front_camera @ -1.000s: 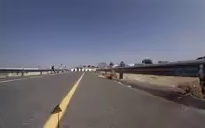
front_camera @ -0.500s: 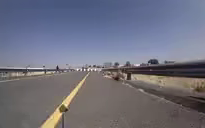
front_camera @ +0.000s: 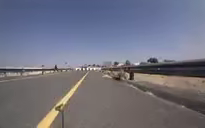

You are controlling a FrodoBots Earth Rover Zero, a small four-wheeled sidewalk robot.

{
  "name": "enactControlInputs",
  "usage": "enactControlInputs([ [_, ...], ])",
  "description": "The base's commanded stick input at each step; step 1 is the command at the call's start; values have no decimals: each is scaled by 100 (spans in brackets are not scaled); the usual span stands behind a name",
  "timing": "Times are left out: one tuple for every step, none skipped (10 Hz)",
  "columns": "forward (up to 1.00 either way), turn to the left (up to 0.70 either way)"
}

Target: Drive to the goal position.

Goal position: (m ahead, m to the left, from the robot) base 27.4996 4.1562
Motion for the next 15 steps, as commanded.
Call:
enactControlInputs([
  [100, 2],
  [100, 8],
  [100, 34],
  [100, 19],
  [100, 0],
  [100, 0],
  [100, 0],
  [100, 0],
  [100, 0],
  [100, 0],
  [100, 0],
  [100, 0],
  [100, 0],
  [100, 0],
  [100, 0],
])
